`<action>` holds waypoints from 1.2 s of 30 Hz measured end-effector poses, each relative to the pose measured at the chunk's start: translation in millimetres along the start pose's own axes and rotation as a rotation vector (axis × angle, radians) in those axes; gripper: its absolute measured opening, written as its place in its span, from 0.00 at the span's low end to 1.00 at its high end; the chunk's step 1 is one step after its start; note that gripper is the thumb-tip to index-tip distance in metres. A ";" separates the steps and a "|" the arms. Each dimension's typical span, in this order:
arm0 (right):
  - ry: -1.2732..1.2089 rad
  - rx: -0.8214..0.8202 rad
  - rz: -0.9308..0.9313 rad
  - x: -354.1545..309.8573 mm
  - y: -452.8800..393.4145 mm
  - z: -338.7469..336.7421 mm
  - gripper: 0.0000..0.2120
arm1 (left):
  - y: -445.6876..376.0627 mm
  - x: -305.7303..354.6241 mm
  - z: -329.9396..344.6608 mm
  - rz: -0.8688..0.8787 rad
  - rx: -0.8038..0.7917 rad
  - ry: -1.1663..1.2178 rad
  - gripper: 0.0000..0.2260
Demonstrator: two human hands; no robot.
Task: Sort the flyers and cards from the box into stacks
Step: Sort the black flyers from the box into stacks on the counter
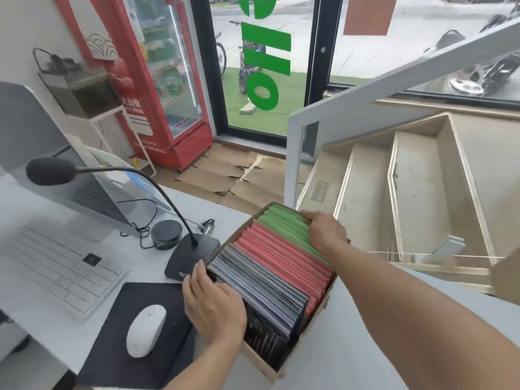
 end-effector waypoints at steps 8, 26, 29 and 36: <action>-0.037 0.013 -0.063 -4.5 65.1 2.5 0.23 | -4.2 26.7 17.5 0.398 -0.202 -0.242 0.32; -0.262 0.163 0.218 20.5 235.5 43.6 0.32 | -62.5 34.7 51.0 0.855 -0.725 0.095 0.28; -0.268 0.141 0.169 20.6 228.5 41.2 0.33 | -60.3 36.7 46.7 0.819 -0.690 0.101 0.27; -0.239 0.060 0.068 38.1 203.8 29.4 0.32 | -36.0 32.5 39.4 0.707 -0.633 0.090 0.26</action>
Point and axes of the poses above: each hand's wrist, its own y-axis away from the middle knuckle, its own z-axis out of the palm, x = y × z, the point moved 10 cm from there along -y, towards the middle knuckle, and after that the axes turned 14 degrees about z, right-handed, at the moved point
